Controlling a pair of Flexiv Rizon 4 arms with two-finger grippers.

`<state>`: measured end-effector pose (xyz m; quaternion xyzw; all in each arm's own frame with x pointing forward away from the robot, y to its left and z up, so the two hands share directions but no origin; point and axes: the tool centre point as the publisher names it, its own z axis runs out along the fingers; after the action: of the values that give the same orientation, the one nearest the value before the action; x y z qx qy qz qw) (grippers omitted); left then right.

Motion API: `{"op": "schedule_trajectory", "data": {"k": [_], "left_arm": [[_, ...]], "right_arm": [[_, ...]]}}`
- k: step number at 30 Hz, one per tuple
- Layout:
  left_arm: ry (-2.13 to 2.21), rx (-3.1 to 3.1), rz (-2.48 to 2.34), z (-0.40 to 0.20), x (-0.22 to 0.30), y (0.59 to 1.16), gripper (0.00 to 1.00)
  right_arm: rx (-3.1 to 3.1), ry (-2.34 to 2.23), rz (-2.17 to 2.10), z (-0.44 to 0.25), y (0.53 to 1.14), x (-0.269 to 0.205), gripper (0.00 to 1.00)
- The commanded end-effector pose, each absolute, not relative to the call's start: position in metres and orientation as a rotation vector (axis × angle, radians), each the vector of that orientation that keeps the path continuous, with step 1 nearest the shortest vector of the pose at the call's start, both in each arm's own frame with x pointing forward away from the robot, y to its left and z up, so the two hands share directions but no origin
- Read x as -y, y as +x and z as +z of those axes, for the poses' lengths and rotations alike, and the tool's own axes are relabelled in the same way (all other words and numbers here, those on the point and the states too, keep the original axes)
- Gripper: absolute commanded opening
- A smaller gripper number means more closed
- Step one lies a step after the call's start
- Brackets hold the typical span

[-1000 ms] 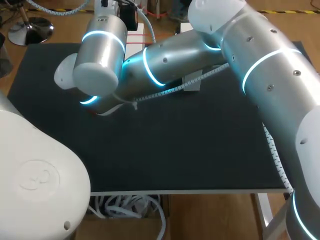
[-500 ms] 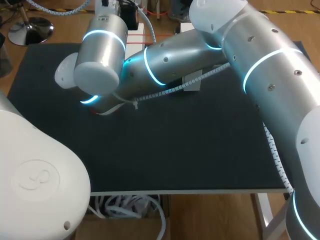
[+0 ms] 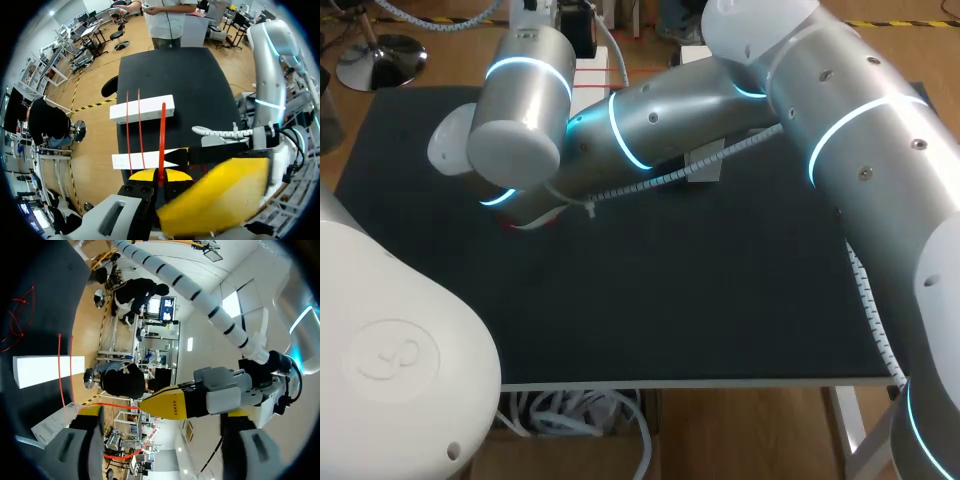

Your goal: Grab the tape and strap the tape.

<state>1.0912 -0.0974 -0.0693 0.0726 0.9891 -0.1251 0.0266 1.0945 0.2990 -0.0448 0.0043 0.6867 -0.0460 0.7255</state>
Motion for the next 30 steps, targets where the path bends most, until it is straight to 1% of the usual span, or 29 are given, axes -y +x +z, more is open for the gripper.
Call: {"op": "schedule_trajectory", "data": {"k": [1, 18, 30], "left_arm": [[0.223, -3.058, -0.378, -0.068, 0.098, 1.091, 0.00], [0.223, -3.058, -0.378, -0.068, 0.098, 1.091, 0.00], [0.223, -3.058, -0.378, -0.068, 0.098, 1.091, 0.00]], "right_arm": [[-1.526, 0.003, -0.099, -0.041, 1.091, -0.296, 1.00], [-1.533, -0.002, -0.074, -0.036, 1.079, -0.285, 1.00], [-1.541, -0.074, -0.034, -0.043, 1.053, -0.283, 1.00]]}}
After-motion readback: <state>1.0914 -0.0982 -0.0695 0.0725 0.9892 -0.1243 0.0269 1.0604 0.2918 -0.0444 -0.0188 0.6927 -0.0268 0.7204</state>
